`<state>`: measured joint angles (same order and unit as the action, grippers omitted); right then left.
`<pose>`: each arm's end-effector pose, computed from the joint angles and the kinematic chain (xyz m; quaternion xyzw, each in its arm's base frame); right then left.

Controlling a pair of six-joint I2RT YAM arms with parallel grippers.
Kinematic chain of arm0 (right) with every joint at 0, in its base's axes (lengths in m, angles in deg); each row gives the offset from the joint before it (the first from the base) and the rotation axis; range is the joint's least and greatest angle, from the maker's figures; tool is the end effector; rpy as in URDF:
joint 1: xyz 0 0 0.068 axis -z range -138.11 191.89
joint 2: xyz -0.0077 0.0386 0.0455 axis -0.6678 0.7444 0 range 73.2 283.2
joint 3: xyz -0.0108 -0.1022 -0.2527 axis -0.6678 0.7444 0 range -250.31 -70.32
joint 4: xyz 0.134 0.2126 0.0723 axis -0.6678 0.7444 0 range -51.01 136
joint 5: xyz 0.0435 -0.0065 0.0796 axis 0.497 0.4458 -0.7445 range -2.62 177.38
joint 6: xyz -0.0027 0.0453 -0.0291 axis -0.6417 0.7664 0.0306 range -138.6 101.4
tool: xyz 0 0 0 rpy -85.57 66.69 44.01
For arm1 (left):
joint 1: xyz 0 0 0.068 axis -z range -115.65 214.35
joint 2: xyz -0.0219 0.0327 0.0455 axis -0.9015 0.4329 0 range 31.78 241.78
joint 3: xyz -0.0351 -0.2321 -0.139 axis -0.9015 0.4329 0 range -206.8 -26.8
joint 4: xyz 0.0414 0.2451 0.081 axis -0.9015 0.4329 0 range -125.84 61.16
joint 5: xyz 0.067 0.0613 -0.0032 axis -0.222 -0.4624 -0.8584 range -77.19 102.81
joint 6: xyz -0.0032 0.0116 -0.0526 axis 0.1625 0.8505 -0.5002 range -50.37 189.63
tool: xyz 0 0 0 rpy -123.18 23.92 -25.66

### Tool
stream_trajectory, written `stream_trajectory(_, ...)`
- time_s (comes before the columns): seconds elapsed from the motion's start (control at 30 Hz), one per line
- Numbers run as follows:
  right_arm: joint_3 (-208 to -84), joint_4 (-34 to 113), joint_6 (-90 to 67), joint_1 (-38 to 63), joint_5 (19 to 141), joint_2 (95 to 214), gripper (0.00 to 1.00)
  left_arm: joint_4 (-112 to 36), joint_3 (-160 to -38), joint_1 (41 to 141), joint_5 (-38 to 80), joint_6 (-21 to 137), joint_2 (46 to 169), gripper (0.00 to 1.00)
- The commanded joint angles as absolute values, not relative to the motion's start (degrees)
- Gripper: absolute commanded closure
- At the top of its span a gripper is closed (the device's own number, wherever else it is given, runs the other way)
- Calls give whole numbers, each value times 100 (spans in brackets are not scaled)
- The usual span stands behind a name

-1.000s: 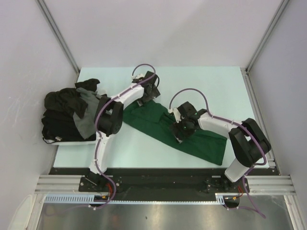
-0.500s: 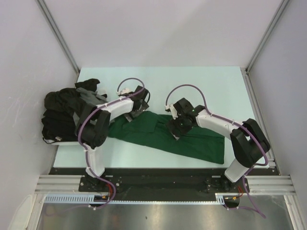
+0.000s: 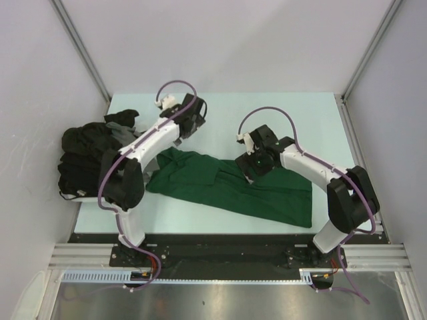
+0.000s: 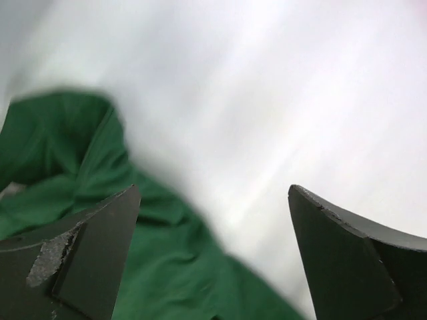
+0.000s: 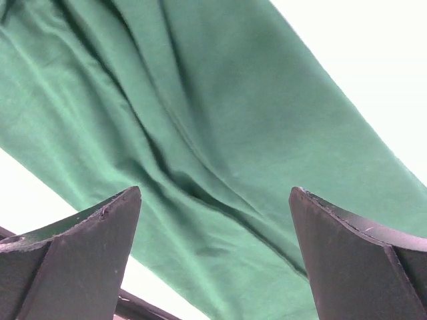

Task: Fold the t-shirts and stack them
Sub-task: Rotate the tshirt 90 degrees

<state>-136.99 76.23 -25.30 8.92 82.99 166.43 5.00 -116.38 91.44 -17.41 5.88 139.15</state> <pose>0.2748 0.1815 0.2230 -0.3384 0.9125 0.0878 0.2122 0.3687 -0.1685 0.2582 -0.3592 0.8602 -0.0097 0.3619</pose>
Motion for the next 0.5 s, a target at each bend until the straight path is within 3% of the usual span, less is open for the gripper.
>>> stream_trajectory(0.0, -13887, 7688, -2677, 999, 8210, 16364, 0, 976, -12619, 8905, -2348, 916, 14486, 2)
stream_trajectory(0.13, -13755, 7714, -2748, 1060, 8281, 16338, 0, 1592, -12823, 8642, -2323, 819, 14998, 5)
stream_trajectory(0.47, -13773, 7687, -2836, 1201, 8166, 16470, 0, 1154, -12076, 8325, -2042, 880, 15279, 12)
